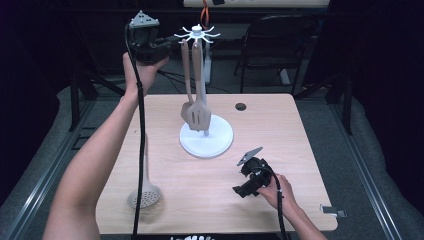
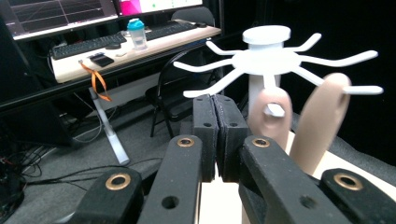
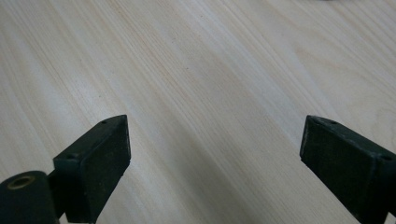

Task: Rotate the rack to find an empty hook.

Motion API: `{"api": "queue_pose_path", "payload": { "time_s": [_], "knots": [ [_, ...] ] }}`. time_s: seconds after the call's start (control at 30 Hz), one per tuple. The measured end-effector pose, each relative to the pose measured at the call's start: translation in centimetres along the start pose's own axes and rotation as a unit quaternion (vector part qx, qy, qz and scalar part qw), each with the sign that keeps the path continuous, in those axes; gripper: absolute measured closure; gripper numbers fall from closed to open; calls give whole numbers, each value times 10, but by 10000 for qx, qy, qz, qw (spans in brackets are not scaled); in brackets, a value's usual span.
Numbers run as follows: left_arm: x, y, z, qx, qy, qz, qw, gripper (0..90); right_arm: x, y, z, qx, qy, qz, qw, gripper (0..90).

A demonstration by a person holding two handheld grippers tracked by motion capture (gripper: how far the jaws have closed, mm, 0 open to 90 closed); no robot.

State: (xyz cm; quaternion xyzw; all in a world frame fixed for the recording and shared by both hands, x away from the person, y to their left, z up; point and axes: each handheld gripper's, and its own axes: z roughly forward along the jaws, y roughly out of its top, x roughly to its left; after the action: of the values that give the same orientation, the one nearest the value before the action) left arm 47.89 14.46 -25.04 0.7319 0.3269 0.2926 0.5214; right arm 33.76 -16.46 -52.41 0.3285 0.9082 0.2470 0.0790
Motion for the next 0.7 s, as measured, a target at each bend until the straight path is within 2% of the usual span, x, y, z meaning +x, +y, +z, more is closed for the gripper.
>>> {"api": "queue_pose_path", "payload": {
  "time_s": [0.13, 0.17, 0.2, 0.37, 0.47, 0.53, 0.57, 0.63, 0.7],
  "knots": [
    [-3, -3, -7, 3, -45, 55, 10000, 881, 1, 0, 0, 2, -2, 7, 10000, 83],
    [-4, -4, -10, -2, -64, 79, 9999, 881, -1, 1, -2, 96, -18, -106, 9999, 83],
    [-5, -4, -12, -18, -82, 87, 9999, 881, 0, 0, 0, -7, -18, -36, 10000, 83],
    [-12, -10, -23, -17, -230, 196, 9995, 881, 1, 1, 0, -1, 3, -3, 10000, 83],
    [-16, -10, -26, -45, -302, 237, 9993, 881, 0, 2, -2, 132, -31, -111, 9998, 84],
    [-18, -8, -27, -78, -353, 275, 9990, 881, 1, 1, 0, 54, -17, -36, 10000, 84],
    [-20, -8, -27, -98, -360, 283, 9989, 881, 0, 2, -1, 157, -17, -109, 9998, 84],
    [-23, -6, -27, -105, -392, 347, 9986, 881, 1, 1, 1, 48, -13, -34, 10000, 84],
    [-26, -4, -25, -93, -398, 422, 9983, 880, 1, 1, 1, 47, -16, -40, 10000, 84]
  ]
}}
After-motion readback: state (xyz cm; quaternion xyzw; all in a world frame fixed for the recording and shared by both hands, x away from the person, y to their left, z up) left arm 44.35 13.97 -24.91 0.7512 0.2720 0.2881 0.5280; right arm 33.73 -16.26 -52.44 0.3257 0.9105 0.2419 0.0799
